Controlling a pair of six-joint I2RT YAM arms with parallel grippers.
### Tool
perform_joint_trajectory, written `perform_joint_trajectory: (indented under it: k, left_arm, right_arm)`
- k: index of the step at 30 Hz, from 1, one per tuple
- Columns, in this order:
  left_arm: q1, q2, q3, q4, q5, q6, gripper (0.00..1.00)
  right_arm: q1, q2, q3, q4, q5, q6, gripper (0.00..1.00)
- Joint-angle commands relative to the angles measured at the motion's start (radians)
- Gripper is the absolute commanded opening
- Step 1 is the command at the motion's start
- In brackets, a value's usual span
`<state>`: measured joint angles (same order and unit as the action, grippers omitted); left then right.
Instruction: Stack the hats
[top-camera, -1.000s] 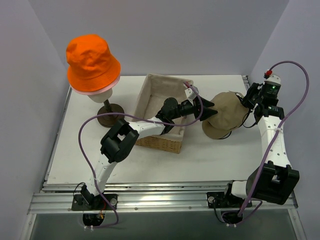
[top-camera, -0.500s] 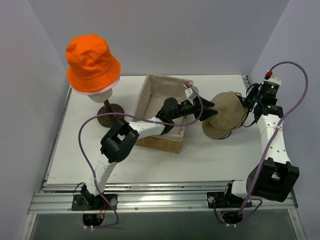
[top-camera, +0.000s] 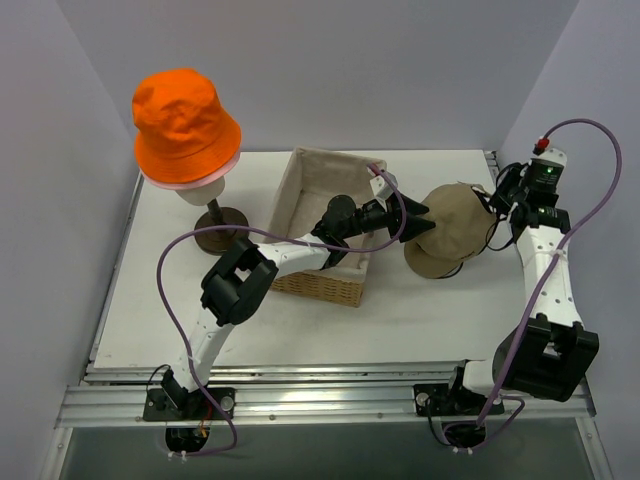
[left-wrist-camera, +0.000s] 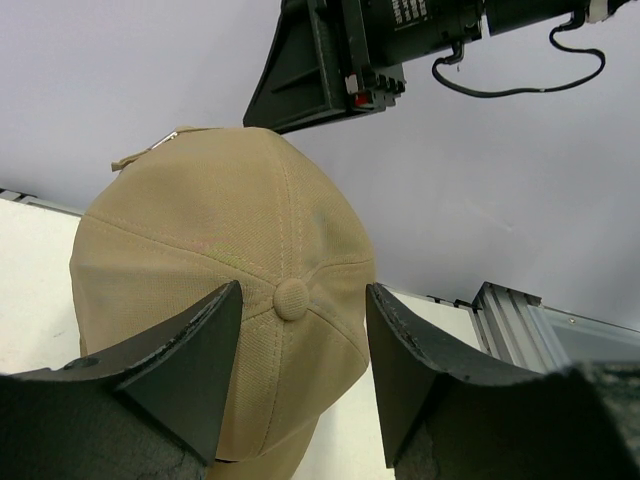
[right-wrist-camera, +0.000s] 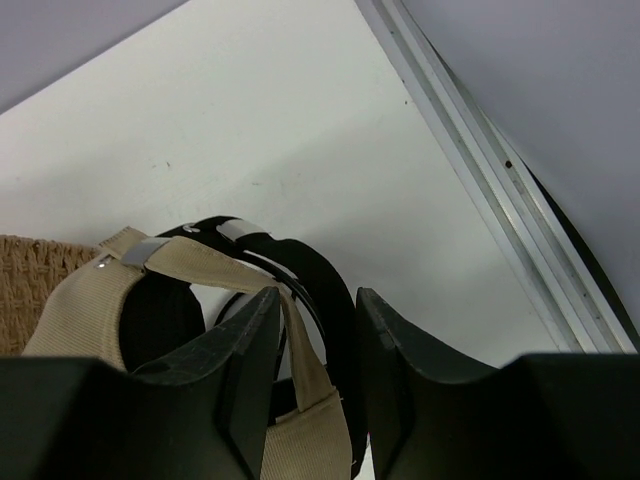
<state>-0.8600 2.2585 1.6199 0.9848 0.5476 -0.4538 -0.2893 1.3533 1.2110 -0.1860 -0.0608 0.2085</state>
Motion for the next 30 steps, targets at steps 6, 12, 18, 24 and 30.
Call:
perform_joint_trajectory:
  k: [6, 12, 18, 24, 30]
  left_arm:
    - [-0.011, 0.029, 0.005, 0.057, 0.020, -0.003, 0.61]
    - [-0.010, 0.029, 0.001, 0.051, 0.018, 0.004, 0.61]
    - [-0.011, 0.070, 0.058, 0.028, 0.026, -0.006, 0.61]
    - [-0.017, 0.093, 0.106, 0.000, 0.023, -0.009, 0.62]
    - [-0.028, 0.089, 0.109, -0.005, 0.014, -0.005, 0.62]
  right_arm:
    - [-0.013, 0.000, 0.039, -0.006, 0.055, -0.011, 0.33]
    - [-0.019, -0.008, 0.038, 0.002, 0.046, -0.009, 0.33]
    - [-0.020, -0.054, 0.047, 0.002, 0.022, 0.009, 0.33]
    - [-0.019, -0.131, 0.038, -0.004, 0.027, 0.031, 0.35]
    - [-0.019, -0.164, 0.035, -0.012, 0.000, 0.032, 0.36]
